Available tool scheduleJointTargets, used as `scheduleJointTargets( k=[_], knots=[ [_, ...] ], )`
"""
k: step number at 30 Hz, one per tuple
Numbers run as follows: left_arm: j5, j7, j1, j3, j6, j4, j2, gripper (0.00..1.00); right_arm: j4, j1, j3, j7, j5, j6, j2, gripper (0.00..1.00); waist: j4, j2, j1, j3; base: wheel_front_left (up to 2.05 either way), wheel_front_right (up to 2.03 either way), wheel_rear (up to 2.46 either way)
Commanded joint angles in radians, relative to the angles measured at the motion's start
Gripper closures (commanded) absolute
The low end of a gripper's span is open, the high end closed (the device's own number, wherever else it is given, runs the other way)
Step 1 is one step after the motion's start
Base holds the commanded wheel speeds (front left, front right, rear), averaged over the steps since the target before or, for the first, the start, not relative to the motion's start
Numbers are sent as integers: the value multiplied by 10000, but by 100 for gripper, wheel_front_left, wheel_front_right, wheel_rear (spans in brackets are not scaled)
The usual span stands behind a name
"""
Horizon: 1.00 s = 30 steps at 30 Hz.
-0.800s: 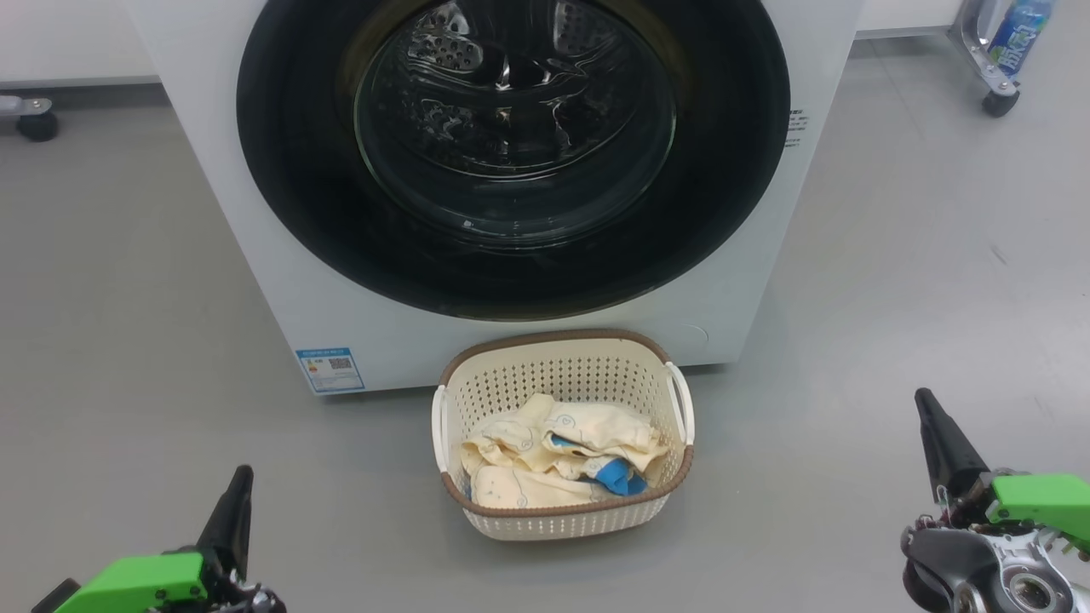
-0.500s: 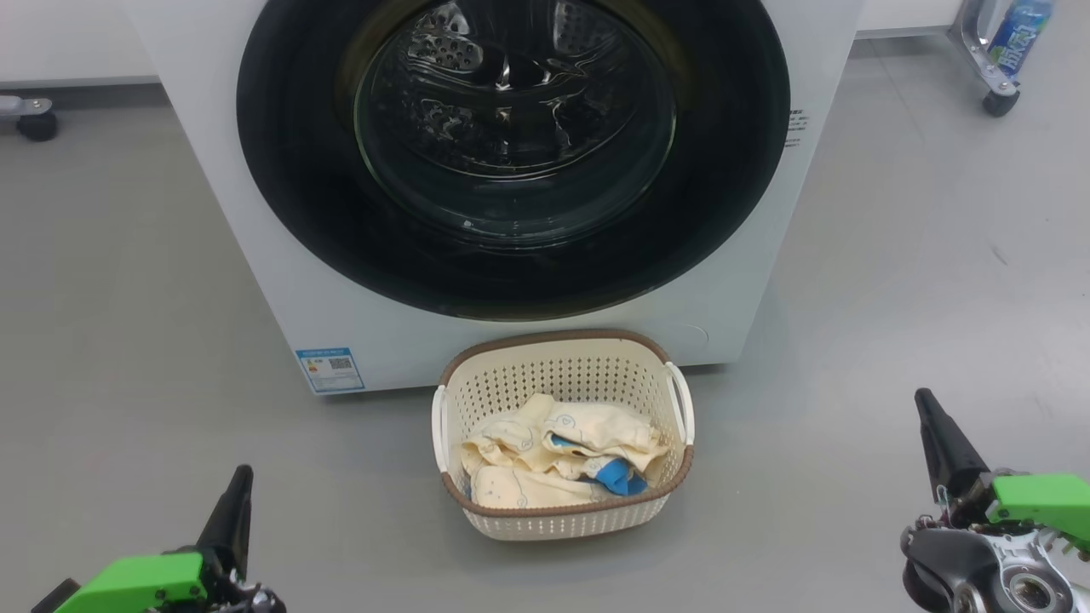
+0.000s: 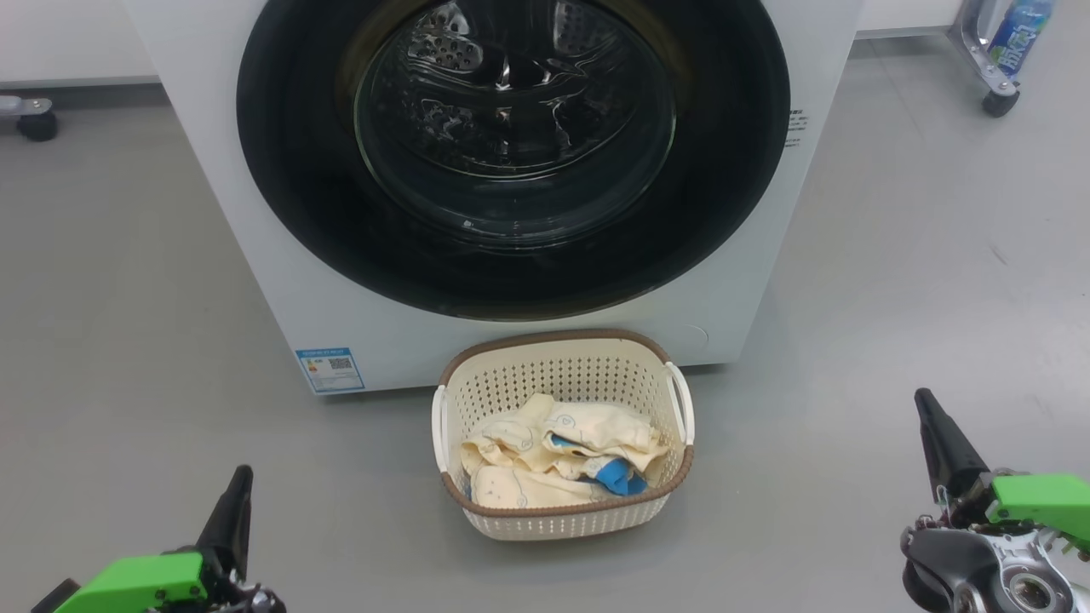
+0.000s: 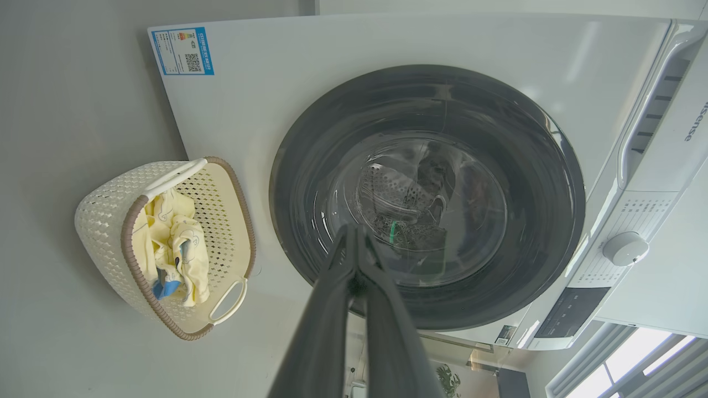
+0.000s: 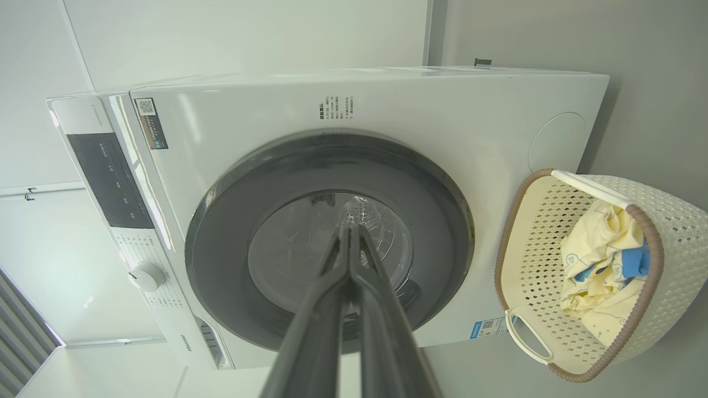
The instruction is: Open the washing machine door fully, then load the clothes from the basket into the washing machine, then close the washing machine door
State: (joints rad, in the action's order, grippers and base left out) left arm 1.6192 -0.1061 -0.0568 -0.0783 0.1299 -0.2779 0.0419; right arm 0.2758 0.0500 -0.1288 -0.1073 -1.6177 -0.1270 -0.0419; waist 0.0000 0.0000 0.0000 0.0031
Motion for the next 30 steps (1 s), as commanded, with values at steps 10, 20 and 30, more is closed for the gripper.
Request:
scheduleJointTargets(
  k=[10, 20, 30],
  knots=[
    [-109, -73, -512, -357, 8, 331, 89, 100, -311, 579, 147, -61, 93, -37, -90, 100, 0, 0, 0, 0, 0, 0, 0],
    [-110, -74, -512, -359, 8, 331, 88, 100, -311, 580, 146, -62, 95, -37, -89, 100, 0, 0, 0, 0, 0, 0, 0],
    [-22, 73, 440, 112, -2, -715, -149, 0, 696, -496, 141, 73, 21, -1, 216, 0, -2, 0, 0, -1, 0, 0, 0]
  ],
)
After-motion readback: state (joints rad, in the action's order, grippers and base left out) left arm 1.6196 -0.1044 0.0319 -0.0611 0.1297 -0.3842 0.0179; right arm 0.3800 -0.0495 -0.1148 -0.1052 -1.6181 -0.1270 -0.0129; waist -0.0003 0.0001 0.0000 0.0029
